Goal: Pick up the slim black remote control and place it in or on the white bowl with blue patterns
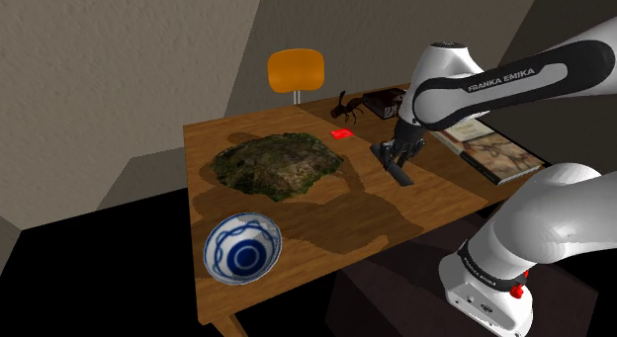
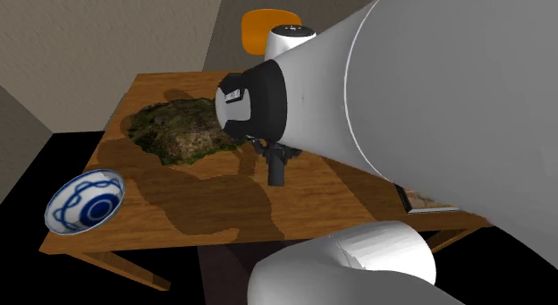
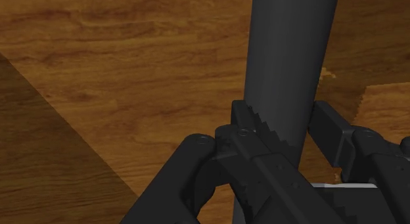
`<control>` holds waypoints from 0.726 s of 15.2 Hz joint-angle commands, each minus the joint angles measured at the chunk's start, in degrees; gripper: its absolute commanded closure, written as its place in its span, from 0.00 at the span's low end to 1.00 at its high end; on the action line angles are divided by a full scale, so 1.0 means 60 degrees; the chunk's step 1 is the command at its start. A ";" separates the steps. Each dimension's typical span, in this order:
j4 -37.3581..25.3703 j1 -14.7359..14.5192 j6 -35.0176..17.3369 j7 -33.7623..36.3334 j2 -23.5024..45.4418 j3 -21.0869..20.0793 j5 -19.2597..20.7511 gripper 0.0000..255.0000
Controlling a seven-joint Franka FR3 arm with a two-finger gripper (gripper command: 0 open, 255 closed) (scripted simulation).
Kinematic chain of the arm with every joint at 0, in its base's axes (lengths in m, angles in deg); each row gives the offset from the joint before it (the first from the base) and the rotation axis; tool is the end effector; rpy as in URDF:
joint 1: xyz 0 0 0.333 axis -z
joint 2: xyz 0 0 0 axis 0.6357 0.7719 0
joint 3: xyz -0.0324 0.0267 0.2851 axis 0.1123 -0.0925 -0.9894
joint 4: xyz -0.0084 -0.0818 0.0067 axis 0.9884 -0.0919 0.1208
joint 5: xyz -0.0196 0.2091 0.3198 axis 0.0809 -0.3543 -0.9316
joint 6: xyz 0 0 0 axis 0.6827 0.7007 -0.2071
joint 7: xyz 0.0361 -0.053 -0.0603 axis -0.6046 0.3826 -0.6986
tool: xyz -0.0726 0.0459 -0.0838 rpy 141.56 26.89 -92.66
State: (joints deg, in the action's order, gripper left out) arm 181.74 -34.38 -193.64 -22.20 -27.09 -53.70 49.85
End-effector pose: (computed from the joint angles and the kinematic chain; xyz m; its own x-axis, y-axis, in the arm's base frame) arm 0.3241 -0.0373 0.3150 0.9292 -0.3694 -0.0083 -0.3688 -0.9259 -0.0815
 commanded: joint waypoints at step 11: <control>-0.1026 0.0069 0.2096 0.0179 -0.1068 -0.0053 0.0105 1.00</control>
State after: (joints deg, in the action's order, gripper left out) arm 176.14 -34.04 -182.11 -21.12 -33.04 -54.07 50.39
